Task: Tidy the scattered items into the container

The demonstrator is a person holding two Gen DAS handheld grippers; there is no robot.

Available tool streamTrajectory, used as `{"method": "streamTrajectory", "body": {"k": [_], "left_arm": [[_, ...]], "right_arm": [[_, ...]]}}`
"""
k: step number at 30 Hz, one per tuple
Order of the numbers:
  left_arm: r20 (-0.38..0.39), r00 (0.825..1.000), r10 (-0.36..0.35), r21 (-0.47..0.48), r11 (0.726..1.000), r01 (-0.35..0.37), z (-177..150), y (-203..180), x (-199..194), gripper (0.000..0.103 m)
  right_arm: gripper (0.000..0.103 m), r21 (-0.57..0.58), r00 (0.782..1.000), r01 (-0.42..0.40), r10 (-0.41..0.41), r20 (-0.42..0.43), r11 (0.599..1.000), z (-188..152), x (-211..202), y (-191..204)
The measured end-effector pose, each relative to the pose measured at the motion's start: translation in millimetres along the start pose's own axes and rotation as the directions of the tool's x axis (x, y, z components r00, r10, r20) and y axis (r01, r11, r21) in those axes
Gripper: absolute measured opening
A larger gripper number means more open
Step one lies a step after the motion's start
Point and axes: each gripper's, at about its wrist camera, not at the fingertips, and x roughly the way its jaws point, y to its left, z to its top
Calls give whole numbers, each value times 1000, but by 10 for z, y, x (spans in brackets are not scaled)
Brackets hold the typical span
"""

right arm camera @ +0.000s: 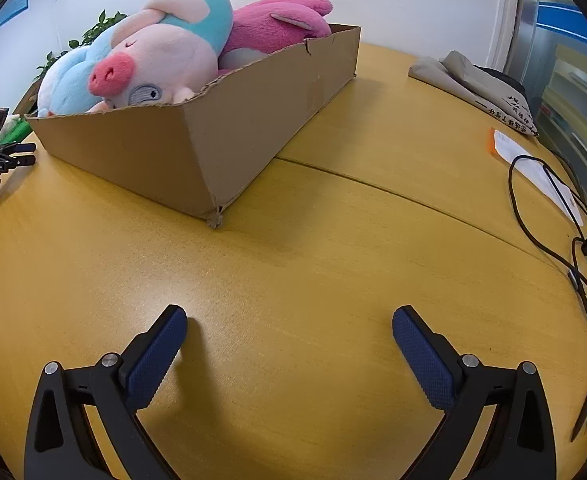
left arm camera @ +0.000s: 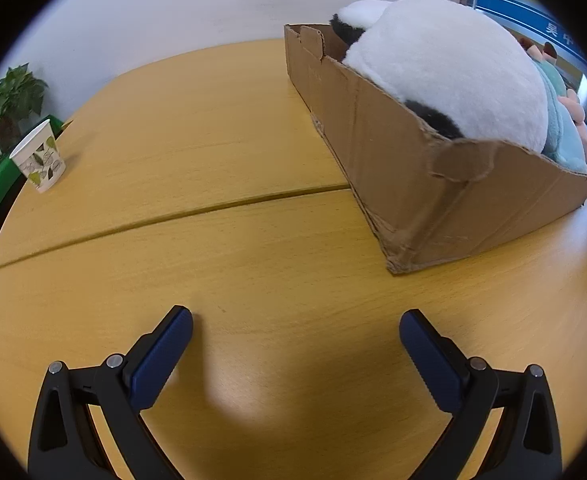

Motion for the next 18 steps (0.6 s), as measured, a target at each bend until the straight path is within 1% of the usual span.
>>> {"method": "streamTrajectory", "body": {"k": [18], "left_arm": [[1, 1000, 0, 6, 1000, 0, -6, 5, -9, 103]], "right_arm": [[103, 9, 1000, 8, -8, -1, 1000, 6, -5, 28]]}}
